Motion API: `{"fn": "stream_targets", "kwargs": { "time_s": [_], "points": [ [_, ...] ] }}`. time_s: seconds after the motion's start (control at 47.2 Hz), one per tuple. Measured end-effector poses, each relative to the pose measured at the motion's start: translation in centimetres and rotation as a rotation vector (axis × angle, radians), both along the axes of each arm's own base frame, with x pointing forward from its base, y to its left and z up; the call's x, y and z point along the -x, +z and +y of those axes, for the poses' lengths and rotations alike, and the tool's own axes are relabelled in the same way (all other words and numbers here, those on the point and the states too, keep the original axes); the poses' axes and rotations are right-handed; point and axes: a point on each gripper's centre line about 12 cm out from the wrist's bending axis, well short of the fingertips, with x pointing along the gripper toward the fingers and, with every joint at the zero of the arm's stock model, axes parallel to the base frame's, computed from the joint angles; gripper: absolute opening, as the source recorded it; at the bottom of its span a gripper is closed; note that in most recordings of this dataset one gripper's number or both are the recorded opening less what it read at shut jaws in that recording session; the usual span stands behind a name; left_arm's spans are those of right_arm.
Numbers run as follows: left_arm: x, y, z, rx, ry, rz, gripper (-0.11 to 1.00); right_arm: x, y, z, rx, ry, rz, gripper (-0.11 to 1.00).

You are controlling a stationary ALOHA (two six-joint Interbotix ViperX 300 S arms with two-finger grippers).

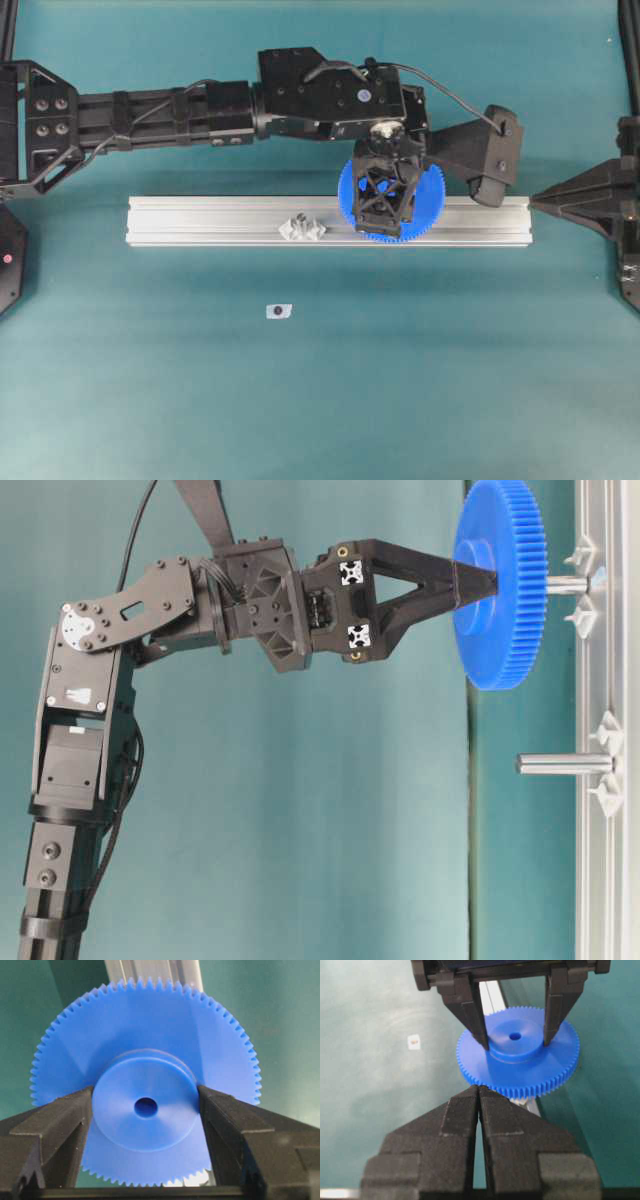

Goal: Find the location of the shaft and insert the large gear.
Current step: 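Push the gear onto the shaft and open the left gripper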

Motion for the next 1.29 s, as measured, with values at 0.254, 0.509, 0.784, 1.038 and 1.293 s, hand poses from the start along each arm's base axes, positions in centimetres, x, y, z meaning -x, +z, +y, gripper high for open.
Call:
{"fn": "stream_targets", "kwargs": {
  "time_s": [0.254,0.509,0.784,1.038,1.293],
  "points": [
    [-0.05,0.01,-0.01,0.001,0.0,-0.005,0.7,0.0,0.0,0.03,0.0,0.002,0.0,0.04],
    [-0.28,0.07,0.02,-0.001,0.001,-0.025,0.7,0.0,0.0,0.0,0.0,0.0,0.0,0.04],
    [-0.28,0.03,0.04,-0.003,0.001,-0.024,0.71,0.01,-0.06,0.0,0.0,0.0,0.002,0.04],
    [-0.25,0.02,0.12,0.0,0.013,-0.023,0.89,0.03,-0.13,0.0,0.0,0.0,0.003,0.04],
    [-0.25,0.12,0.37,0.0,0.02,-0.027,0.85,0.03,-0.13,0.0,0.0,0.0,0.003,0.04]
  ]
}}
